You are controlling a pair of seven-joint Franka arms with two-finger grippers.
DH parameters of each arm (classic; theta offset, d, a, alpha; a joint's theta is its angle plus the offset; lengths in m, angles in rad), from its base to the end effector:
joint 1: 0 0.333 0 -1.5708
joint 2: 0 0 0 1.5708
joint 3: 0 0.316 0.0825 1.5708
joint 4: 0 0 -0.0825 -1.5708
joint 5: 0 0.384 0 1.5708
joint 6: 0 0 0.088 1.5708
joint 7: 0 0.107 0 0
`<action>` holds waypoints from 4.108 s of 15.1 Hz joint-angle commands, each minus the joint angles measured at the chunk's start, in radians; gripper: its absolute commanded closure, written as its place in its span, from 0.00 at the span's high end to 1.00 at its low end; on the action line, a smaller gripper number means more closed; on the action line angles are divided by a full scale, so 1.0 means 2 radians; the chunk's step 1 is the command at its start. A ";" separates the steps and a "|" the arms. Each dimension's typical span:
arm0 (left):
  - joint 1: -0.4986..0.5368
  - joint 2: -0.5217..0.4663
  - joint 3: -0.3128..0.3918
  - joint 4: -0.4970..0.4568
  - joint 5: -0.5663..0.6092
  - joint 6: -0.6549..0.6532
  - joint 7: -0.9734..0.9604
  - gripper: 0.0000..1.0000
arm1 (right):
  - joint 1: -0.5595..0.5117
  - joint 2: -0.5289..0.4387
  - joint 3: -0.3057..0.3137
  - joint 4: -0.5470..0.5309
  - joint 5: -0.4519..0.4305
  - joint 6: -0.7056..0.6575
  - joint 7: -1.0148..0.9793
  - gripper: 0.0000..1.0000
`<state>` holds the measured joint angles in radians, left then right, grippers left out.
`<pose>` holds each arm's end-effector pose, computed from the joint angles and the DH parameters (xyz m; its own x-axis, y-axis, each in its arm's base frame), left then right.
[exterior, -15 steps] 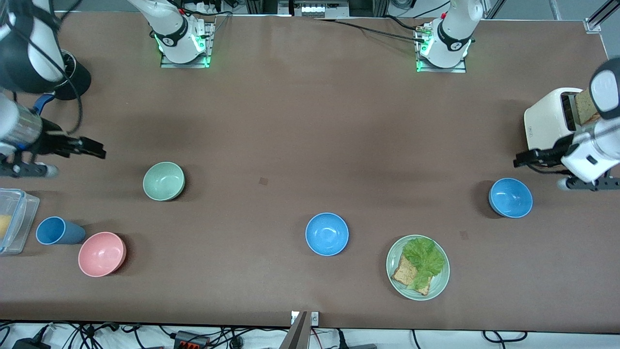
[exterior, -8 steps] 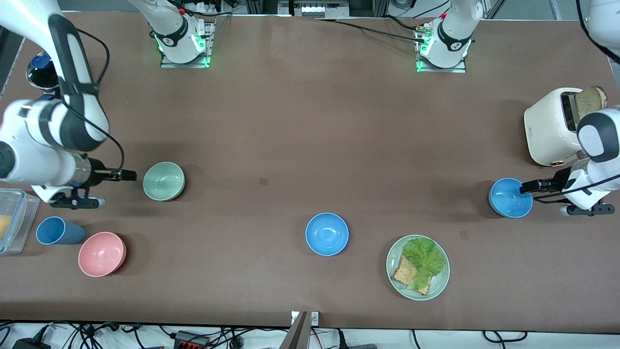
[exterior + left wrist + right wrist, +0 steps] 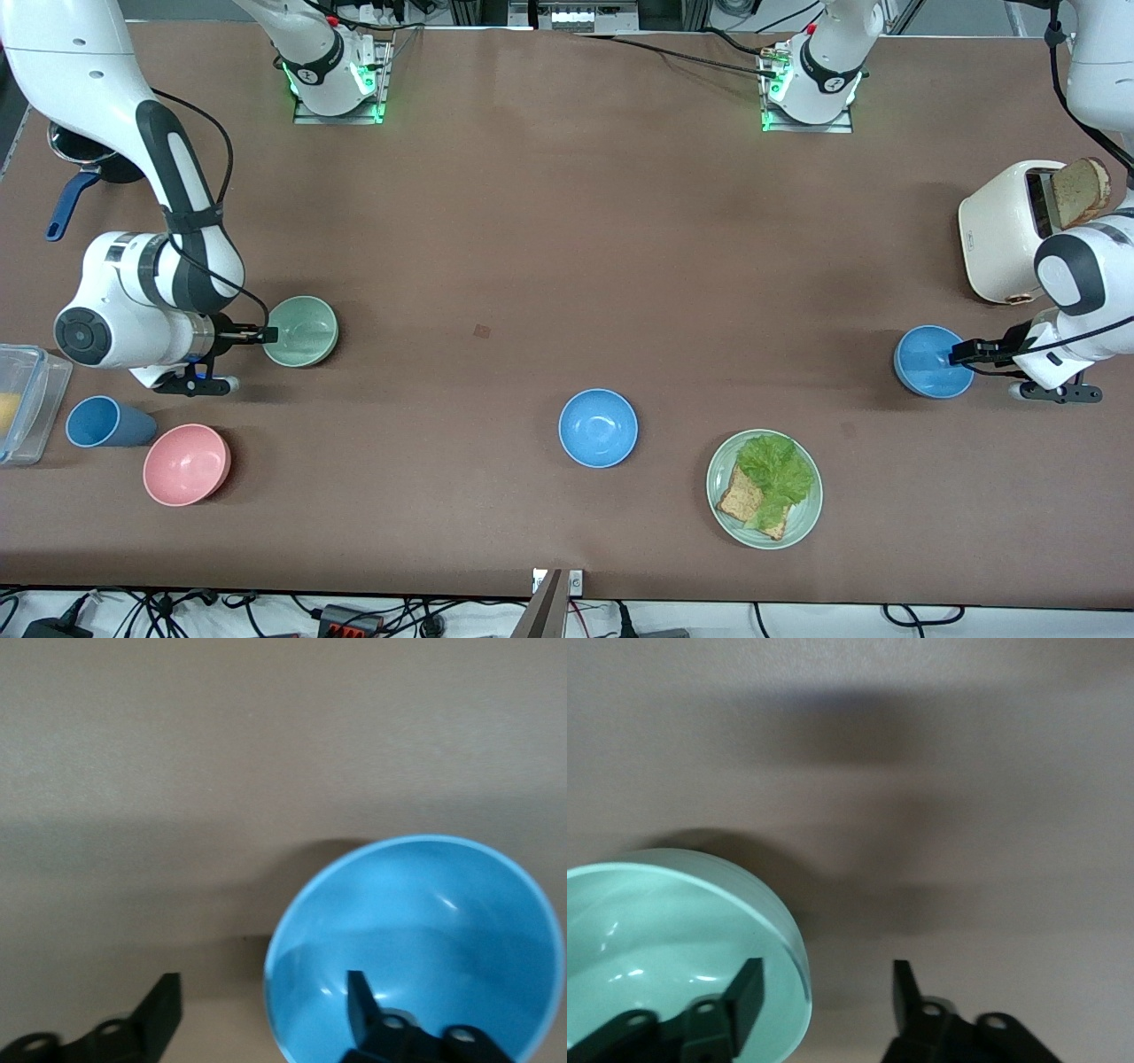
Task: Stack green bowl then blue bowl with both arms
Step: 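Grasp the green bowl rim and the blue bowl rim with both grippers, then move the green bowl to center while the left gripper lifts the blue bowl, then release the green bowl with the right gripper while the left gripper approaches, then lower the blue bowl into the green bowl while the right gripper retracts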
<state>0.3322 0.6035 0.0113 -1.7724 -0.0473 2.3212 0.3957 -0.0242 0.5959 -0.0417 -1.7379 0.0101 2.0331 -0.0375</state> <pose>0.6171 0.2192 0.2151 0.9989 -0.0217 -0.0406 -0.0199 -0.9988 0.0455 0.6314 -0.0393 0.2145 0.9547 -0.0300 -0.2960 -0.0299 -0.9995 0.0050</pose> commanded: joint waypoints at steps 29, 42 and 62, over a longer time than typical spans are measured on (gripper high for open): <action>0.007 -0.199 -0.170 0.002 -0.032 -0.337 -0.109 0.01 | 0.335 0.039 0.085 0.090 0.072 0.011 0.388 0.00; 0.006 -0.213 -0.324 0.004 -0.081 -0.359 -0.434 0.01 | 0.288 0.039 0.055 0.310 0.040 -0.175 0.408 1.00; -0.144 -0.071 -0.372 -0.030 0.025 -0.082 -0.606 0.03 | 0.015 -0.083 0.019 0.275 -0.020 -0.210 0.074 1.00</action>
<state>0.0875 0.4364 -0.7373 -1.8436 -0.0489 2.1351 -0.7914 0.0821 0.4925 -0.0201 -1.1350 -0.0410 1.6118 0.2283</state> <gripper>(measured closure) 0.952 0.000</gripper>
